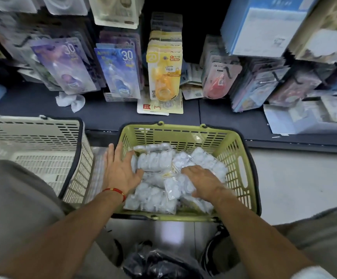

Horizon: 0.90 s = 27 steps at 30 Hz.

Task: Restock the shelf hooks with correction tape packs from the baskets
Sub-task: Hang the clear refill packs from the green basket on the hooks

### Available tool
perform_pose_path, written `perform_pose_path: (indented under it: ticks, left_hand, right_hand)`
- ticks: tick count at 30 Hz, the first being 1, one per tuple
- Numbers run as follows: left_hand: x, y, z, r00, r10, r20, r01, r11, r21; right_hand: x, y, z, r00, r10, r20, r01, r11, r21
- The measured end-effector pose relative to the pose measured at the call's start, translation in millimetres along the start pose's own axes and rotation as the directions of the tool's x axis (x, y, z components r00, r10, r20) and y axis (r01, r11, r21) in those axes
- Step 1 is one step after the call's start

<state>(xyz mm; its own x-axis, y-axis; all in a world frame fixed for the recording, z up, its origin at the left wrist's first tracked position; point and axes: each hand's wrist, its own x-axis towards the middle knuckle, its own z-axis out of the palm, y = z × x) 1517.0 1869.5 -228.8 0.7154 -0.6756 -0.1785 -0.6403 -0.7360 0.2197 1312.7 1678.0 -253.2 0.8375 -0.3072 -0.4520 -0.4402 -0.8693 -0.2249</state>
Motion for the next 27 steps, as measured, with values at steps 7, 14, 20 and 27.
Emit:
perform_pose_path:
  ticks: [7,14,20,27]
  left_hand:
    - [-15,40,-2,0.921,0.362,0.143,-0.309,0.903,-0.298]
    - [-18,83,-1,0.937,0.263,0.231,-0.012,0.683,-0.731]
    - [-6,70,-3,0.911,-0.028,0.411,0.403,0.274,-0.873]
    - [-10,40,-1,0.837,-0.118,0.534,0.539,0.014,-0.842]
  right_hand:
    - [-18,11,-27,0.981,0.194,0.013,-0.176,0.856,0.487]
    - [-40,22,-52,0.956,0.281,-0.086,-0.068,0.497,0.865]
    - [-38,59,-44,0.718,0.617,-0.322,-0.181,0.612,0.770]
    - [-4,58,0,0.908,0.416,0.051,-0.412,0.864,0.290]
